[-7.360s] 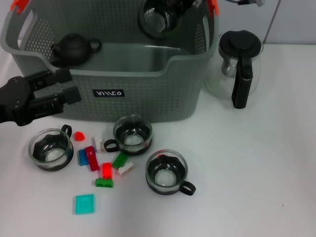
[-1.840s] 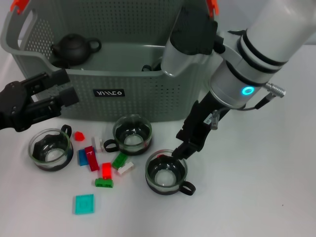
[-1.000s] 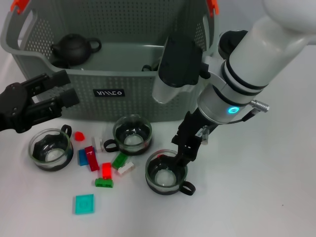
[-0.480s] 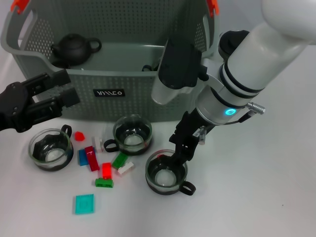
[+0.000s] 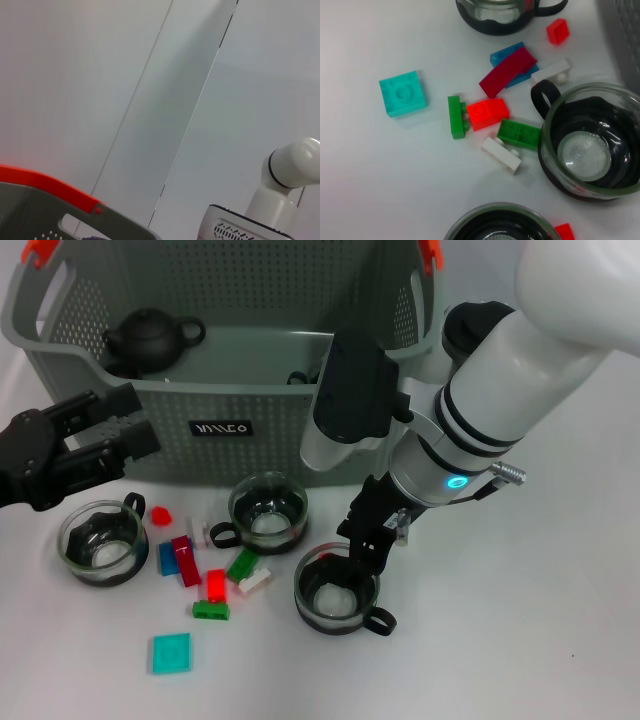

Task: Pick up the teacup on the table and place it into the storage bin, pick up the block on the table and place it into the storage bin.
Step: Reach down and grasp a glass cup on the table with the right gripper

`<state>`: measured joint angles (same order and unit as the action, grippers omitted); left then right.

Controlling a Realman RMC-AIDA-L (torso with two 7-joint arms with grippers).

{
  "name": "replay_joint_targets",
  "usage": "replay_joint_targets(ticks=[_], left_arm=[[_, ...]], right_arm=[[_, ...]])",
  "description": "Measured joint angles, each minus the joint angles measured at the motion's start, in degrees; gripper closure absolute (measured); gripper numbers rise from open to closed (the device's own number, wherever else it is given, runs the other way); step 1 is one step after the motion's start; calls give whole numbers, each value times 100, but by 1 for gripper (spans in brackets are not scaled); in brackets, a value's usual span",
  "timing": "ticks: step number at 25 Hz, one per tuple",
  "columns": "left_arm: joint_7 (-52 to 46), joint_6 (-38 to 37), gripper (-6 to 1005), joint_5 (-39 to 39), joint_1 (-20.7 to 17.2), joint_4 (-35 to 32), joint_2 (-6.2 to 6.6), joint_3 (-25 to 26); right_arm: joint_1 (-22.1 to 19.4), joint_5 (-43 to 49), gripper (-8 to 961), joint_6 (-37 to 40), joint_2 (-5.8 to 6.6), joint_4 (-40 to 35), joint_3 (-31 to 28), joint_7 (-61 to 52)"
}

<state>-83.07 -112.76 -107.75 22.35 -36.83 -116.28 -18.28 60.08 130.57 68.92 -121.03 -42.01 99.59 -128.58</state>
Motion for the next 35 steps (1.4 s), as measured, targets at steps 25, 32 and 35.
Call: replay_joint_targets(ticks=[25, 32, 35], left_arm=[[81, 19, 205, 0, 1, 141, 36, 0], [81, 18, 205, 0, 6, 141, 36, 0], [81, 17, 206, 0, 13, 141, 36, 0]], right_arm=[[-14, -6, 297, -264, 0, 171, 245, 9], [-3, -19, 507, -185, 0, 140, 282, 9], [-4, -21, 644, -183, 0, 140, 286, 8]])
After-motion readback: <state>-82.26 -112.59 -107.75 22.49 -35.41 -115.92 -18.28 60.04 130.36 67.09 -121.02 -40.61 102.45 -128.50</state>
